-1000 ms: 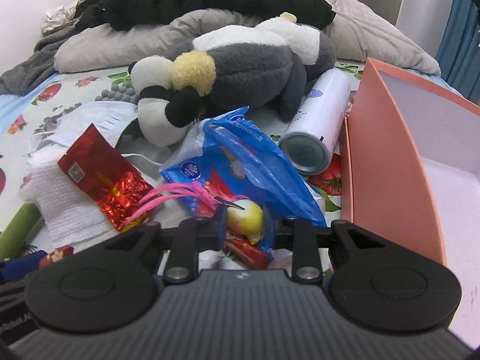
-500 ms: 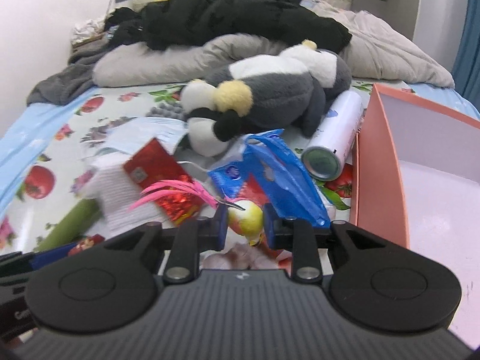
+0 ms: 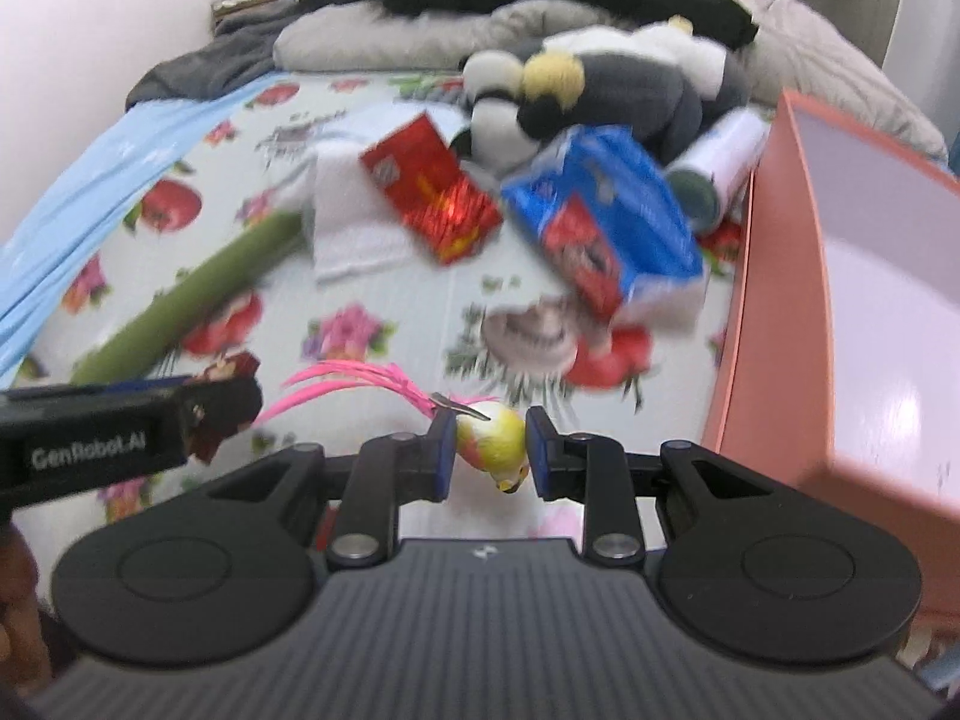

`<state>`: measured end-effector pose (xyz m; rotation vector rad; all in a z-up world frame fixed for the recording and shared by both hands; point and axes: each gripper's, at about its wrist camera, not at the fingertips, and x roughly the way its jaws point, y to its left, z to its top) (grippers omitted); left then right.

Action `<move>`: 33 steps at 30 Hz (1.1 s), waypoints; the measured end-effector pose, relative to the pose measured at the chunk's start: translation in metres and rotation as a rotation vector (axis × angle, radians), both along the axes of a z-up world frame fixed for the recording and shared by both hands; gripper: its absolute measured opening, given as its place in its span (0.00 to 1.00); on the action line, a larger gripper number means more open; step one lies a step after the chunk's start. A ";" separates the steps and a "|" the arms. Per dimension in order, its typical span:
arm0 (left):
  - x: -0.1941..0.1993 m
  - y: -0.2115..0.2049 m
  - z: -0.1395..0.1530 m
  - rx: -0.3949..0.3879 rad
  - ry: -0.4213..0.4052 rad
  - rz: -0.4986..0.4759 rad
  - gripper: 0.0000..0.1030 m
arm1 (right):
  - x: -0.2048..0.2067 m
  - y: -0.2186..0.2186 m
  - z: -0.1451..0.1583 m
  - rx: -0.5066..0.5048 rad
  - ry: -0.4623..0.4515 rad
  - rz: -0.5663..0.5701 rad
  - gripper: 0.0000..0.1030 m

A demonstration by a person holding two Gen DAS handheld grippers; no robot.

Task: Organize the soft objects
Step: 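Grasp the brown candy wrapper with the left tool while the right tool grasps the pink feather toy, then carry the candy wrapper and feather toy over the pink shoebox with both tools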

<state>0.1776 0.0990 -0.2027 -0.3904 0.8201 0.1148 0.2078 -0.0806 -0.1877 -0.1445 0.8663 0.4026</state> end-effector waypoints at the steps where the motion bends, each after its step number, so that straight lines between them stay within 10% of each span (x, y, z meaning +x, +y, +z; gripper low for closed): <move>1: -0.003 -0.002 -0.001 0.004 0.008 -0.005 0.43 | -0.003 -0.002 -0.001 0.005 0.005 0.003 0.28; 7: -0.013 -0.003 -0.004 -0.001 0.030 0.000 0.43 | -0.010 -0.017 -0.011 0.068 0.069 0.007 0.31; 11: -0.012 -0.003 -0.004 0.005 0.039 0.008 0.43 | -0.009 -0.024 -0.017 0.098 0.098 0.066 0.61; 22: -0.004 -0.010 -0.002 0.025 0.071 0.001 0.44 | -0.013 -0.015 -0.037 0.032 0.060 0.213 0.59; 27: -0.003 -0.009 -0.003 0.031 0.086 0.013 0.44 | -0.020 -0.009 -0.040 -0.041 -0.012 0.243 0.36; 33: -0.004 -0.012 -0.001 0.036 0.084 0.024 0.44 | -0.019 -0.014 -0.034 -0.029 -0.023 0.234 0.36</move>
